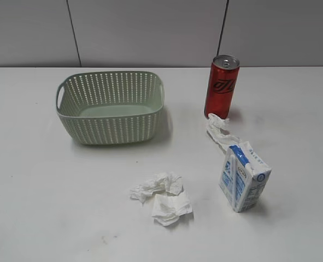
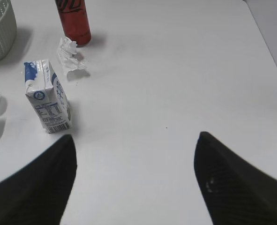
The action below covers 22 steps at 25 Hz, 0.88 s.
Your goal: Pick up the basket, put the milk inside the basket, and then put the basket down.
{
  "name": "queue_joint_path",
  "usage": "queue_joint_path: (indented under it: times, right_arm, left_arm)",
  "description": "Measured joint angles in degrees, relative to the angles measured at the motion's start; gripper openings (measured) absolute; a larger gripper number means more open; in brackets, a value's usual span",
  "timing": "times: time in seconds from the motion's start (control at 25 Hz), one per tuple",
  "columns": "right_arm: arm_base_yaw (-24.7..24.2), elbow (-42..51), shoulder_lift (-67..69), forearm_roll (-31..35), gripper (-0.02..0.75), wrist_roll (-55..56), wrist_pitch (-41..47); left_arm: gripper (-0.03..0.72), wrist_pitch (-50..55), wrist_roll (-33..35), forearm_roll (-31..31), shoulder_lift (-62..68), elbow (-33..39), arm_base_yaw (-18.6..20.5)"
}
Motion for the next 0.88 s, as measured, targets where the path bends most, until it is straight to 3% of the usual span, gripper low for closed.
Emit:
queue_joint_path:
  times: [0.88]
  right_arm:
    - [0.0,0.0,0.0,0.0,0.592,0.0,0.0]
  left_arm:
    - [0.591,0.0,0.0,0.0,0.0,0.0,0.0]
